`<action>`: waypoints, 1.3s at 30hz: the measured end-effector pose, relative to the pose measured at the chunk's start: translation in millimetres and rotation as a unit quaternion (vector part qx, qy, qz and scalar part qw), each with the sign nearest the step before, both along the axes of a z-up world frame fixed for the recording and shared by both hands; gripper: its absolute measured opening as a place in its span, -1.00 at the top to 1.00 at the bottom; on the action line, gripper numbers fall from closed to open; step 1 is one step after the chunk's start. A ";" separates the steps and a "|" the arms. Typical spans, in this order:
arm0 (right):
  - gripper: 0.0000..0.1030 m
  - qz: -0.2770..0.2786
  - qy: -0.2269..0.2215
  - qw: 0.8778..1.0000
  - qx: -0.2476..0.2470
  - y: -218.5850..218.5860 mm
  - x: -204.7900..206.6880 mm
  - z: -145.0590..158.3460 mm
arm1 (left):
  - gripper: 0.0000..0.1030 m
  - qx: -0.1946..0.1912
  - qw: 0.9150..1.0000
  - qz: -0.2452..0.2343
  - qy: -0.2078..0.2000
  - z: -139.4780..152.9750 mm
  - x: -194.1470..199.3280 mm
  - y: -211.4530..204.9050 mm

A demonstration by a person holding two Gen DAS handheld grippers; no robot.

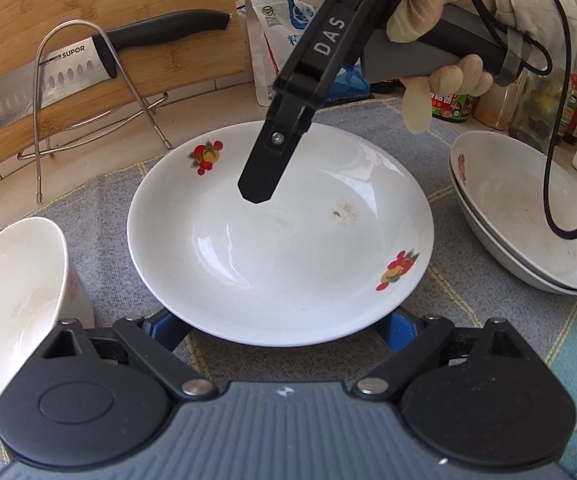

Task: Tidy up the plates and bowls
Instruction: 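Lift the held plate and carry it toward the plate stack with the right tool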

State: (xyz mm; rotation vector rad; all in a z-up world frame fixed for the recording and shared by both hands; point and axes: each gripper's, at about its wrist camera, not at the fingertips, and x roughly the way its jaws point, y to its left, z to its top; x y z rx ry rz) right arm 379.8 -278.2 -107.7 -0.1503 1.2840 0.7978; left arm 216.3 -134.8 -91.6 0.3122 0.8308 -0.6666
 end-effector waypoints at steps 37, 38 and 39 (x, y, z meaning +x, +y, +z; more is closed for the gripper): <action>-1.00 -0.036 -0.019 0.999 0.010 -18.6 -46.0 36.5 | -0.84 -0.011 0.999 -0.035 -0.004 35.1 -29.5 -4.5; -1.00 -0.040 -0.021 0.999 0.010 -20.4 -48.7 37.7 | -0.84 -0.011 0.999 -0.038 -0.004 36.2 -30.3 -5.4; -1.00 -0.043 -0.022 0.999 0.010 -21.8 -50.6 38.6 | -0.84 -0.012 0.999 -0.042 -0.004 37.4 -31.4 -6.1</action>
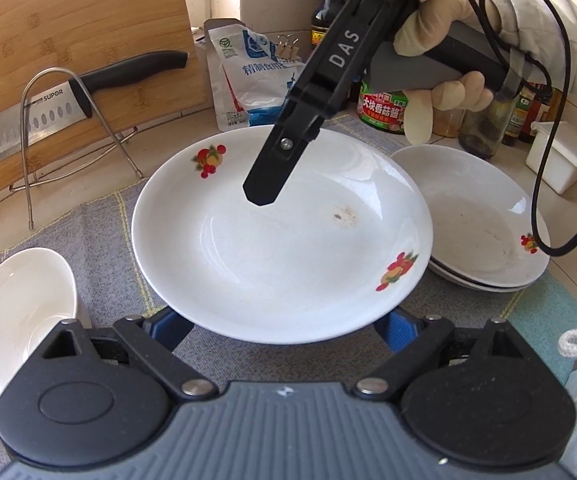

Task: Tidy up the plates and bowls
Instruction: 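Lift the held plate and carry it toward the plate stack with the right tool, then lower the held plate onto the plate stack with the right tool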

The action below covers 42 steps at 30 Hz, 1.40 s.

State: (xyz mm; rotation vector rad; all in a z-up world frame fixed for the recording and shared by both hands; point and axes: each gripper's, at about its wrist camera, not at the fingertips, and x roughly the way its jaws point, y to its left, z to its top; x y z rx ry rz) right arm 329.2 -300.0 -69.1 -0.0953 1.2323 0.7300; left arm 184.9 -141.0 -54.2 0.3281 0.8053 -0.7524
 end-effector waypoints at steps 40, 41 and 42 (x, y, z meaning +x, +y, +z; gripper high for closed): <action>-1.00 -0.231 -0.022 0.973 0.012 -115.5 -121.7 3.9 | -0.84 0.013 0.977 -0.213 0.005 3.6 -13.5 -52.4; -1.00 -0.237 -0.022 0.971 0.011 -118.1 -123.5 2.9 | -0.84 0.013 0.976 -0.216 0.006 3.4 -13.6 -54.2; -1.00 -0.241 -0.020 0.970 0.010 -120.3 -124.8 2.0 | -0.84 0.012 0.976 -0.219 0.007 3.2 -13.7 -55.6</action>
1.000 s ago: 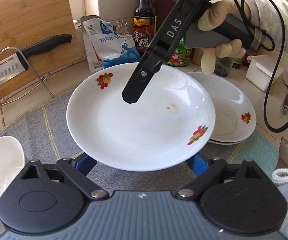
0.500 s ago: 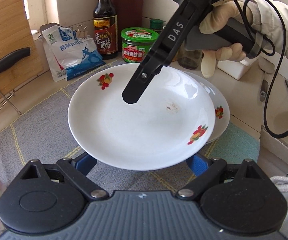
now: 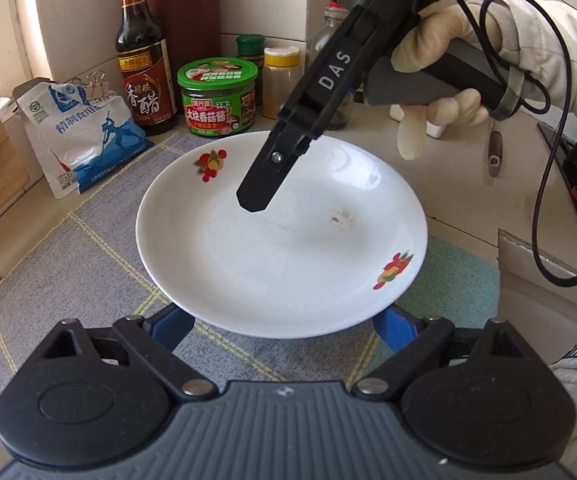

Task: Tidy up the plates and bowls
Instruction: 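Lower the held plate onto the plate stack with the right tool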

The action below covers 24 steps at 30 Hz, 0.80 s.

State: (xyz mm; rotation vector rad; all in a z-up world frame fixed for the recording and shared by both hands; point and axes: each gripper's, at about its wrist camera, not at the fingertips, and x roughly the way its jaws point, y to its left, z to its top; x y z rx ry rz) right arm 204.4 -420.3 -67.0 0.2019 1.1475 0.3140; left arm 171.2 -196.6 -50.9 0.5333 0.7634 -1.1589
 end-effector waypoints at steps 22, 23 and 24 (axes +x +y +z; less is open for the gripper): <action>-1.00 -0.050 0.020 0.998 -0.022 -14.2 -23.9 -10.6 | -0.84 0.008 0.999 -0.038 -0.008 -3.6 -1.2 -12.7; -1.00 -0.052 0.019 0.998 -0.024 -14.4 -25.1 -10.4 | -0.84 0.008 0.999 -0.039 -0.010 -3.7 -1.3 -12.7; -1.00 -0.053 0.019 0.998 -0.025 -14.8 -26.3 -10.0 | -0.84 0.008 0.999 -0.039 -0.011 -3.7 -1.2 -12.6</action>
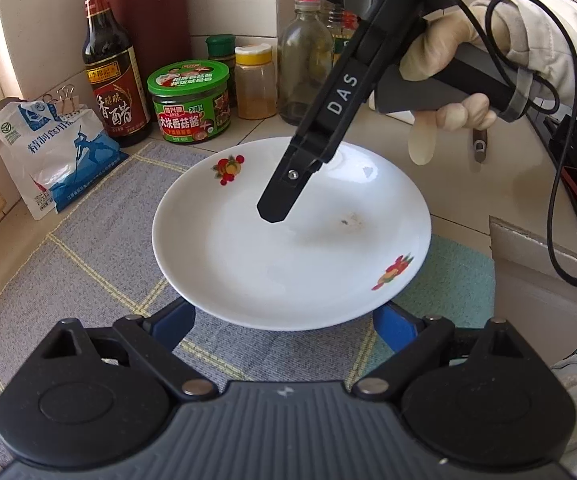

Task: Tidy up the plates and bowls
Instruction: 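Lower the held plate onto the plate stack with the right tool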

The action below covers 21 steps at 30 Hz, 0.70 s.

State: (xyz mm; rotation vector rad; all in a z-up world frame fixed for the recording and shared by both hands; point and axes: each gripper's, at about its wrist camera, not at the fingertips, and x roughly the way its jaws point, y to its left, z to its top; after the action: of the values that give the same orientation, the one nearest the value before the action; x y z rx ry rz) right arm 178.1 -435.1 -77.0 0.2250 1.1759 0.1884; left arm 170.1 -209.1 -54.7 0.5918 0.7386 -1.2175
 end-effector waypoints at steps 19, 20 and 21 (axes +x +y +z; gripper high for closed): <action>-1.00 -0.042 -0.021 0.999 -0.014 -2.5 -28.6 12.4 | -0.86 -0.006 1.000 0.006 -0.011 -1.8 -0.7 1.1; -1.00 -0.044 -0.022 0.999 -0.015 -2.6 -30.4 12.9 | -0.86 -0.007 1.000 0.007 -0.011 -1.7 -0.8 1.2; -1.00 -0.047 -0.025 0.998 -0.017 -3.0 -33.1 13.7 | -0.86 -0.008 1.000 0.008 -0.012 -1.7 -1.0 1.2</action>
State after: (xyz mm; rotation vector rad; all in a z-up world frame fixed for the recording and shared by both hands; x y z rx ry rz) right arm 145.0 -438.1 -63.3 0.2441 1.1163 0.0920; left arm 169.1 -207.9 -56.4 0.5847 0.7126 -1.1980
